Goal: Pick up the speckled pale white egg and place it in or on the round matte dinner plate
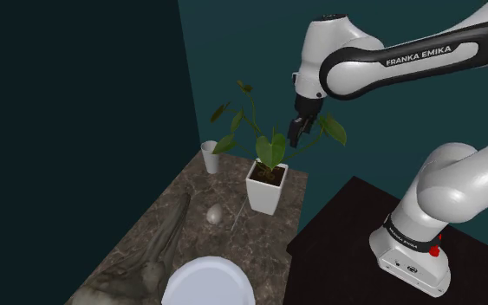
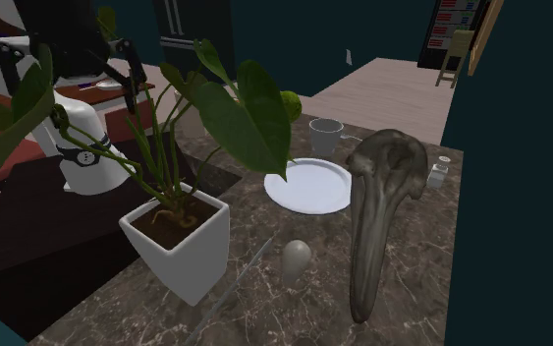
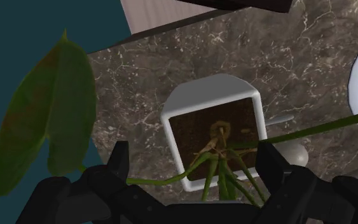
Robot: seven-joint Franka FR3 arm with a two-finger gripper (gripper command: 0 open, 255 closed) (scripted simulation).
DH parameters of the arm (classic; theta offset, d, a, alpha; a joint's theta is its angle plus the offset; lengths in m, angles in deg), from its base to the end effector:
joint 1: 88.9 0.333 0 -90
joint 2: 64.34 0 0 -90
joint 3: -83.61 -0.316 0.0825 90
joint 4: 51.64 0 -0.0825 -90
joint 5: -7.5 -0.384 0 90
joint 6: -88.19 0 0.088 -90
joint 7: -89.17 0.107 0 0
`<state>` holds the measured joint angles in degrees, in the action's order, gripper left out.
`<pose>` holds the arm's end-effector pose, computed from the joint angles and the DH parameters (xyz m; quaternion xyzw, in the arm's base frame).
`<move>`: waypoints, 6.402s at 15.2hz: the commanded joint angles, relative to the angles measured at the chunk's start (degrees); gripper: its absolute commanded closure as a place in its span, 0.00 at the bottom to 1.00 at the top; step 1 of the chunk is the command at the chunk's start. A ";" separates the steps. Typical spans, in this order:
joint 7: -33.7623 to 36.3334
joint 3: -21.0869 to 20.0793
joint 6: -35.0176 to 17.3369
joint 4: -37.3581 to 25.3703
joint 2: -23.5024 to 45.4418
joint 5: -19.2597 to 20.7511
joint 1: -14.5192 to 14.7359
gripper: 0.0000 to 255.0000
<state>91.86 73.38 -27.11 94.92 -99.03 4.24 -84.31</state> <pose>0.3570 0.1002 0.4680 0.9961 0.0800 0.0298 0.0207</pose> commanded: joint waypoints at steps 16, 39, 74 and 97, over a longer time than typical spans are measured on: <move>11.89 -10.17 -26.76 -8.38 33.03 -3.24 4.55 0.00; 24.06 -8.45 -40.19 -29.22 65.38 6.78 14.28 0.00; 48.86 -2.97 -43.80 -29.06 70.15 -7.33 13.83 0.00; 49.89 -3.44 -37.93 -27.48 62.57 -7.70 13.29 1.00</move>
<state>141.71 69.99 -65.53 67.30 -35.83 -3.42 -70.93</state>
